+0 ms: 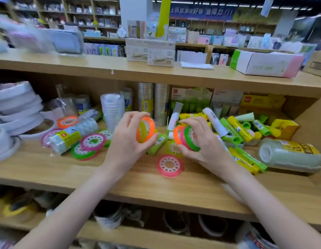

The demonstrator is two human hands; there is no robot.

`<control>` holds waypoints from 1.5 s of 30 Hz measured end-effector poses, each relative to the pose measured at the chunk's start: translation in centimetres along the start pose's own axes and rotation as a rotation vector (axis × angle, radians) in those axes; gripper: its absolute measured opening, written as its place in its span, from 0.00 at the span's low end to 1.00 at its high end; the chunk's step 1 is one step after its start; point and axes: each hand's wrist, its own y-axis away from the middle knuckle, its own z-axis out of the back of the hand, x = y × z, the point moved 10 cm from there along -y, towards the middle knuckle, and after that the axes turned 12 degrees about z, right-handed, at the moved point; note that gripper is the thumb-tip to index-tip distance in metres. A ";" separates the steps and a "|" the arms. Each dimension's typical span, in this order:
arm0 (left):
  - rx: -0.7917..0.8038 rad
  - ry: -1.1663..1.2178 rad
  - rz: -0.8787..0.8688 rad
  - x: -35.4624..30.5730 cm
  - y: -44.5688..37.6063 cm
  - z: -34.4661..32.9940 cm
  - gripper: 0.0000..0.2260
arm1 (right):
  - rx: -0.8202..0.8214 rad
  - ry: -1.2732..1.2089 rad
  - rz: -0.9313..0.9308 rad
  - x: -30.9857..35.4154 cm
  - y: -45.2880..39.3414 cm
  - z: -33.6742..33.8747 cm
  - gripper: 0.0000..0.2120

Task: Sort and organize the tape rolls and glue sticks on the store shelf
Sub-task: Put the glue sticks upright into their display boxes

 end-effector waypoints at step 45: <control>0.272 -0.063 -0.466 -8.6 6.9 -8.5 0.20 | 0.029 0.419 -0.349 -2.0 11.7 11.0 0.22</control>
